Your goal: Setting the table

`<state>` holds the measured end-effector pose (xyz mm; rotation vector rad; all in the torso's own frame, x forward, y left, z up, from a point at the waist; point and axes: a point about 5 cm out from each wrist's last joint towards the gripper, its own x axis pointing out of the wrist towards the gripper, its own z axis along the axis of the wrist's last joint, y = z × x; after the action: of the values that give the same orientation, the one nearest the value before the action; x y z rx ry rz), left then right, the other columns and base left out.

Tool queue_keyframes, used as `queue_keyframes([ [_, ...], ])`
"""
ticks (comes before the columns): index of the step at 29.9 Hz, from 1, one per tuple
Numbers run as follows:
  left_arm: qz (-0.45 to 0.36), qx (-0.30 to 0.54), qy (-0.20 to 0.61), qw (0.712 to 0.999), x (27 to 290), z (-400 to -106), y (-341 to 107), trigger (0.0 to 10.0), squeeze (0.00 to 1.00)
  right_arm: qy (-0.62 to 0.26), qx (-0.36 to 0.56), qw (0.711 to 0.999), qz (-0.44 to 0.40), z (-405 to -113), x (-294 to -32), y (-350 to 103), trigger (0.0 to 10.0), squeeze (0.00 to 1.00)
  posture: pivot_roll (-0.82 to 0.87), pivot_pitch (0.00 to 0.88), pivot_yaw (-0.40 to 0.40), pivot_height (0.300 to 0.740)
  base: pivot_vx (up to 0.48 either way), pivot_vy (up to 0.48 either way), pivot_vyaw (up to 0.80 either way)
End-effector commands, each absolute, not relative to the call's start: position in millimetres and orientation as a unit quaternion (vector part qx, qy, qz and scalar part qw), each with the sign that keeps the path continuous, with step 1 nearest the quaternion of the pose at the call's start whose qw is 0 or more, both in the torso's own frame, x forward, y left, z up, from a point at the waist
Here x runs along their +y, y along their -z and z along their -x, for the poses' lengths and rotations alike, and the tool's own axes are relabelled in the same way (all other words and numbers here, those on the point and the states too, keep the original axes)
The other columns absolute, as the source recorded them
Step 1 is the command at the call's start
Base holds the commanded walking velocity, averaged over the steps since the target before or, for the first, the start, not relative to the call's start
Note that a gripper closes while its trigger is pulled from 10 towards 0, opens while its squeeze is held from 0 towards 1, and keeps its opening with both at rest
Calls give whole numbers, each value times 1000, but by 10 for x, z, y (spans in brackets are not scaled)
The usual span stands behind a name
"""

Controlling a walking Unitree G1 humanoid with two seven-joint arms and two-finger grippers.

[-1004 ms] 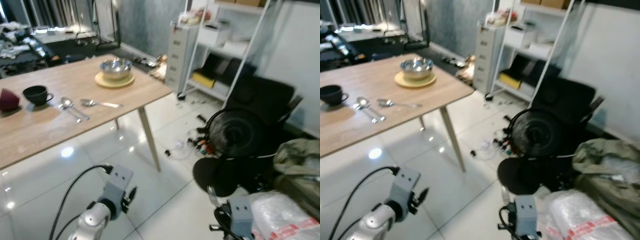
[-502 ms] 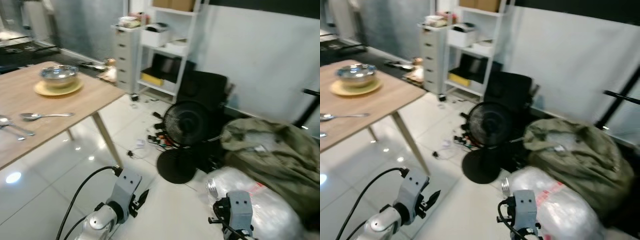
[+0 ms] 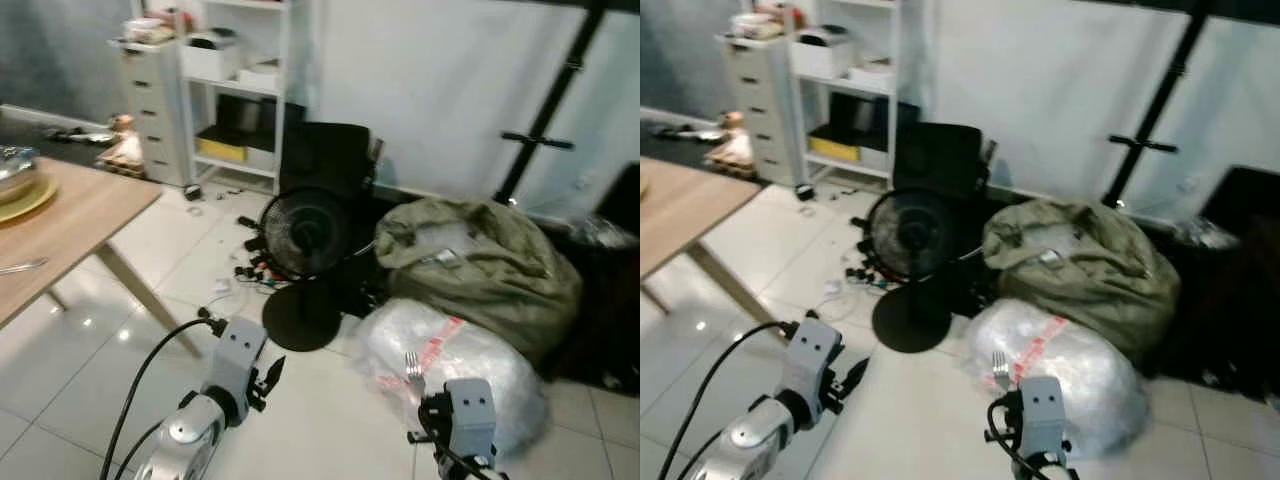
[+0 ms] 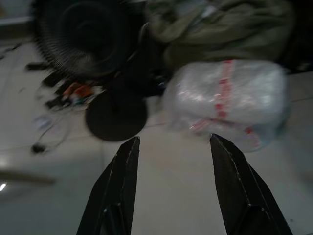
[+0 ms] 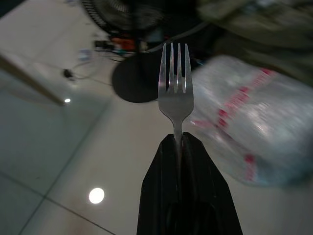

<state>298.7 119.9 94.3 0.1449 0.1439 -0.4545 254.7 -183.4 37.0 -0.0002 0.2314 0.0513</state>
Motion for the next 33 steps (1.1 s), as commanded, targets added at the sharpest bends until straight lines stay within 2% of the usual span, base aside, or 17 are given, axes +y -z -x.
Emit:
queue_keyframes([
  [1,-66,80,234,967,1156,-2968,-905,10000,0,-15,123,992,0,-2517,-1886,-340,10000,0,58,42,53,740,0,0,-800],
  [33,-67,72,237,966,1158,-3016,-947,10000,0,-10,118,993,-2,-2541,-1912,-349,10000,0,55,29,60,740,0,0,-800],
])
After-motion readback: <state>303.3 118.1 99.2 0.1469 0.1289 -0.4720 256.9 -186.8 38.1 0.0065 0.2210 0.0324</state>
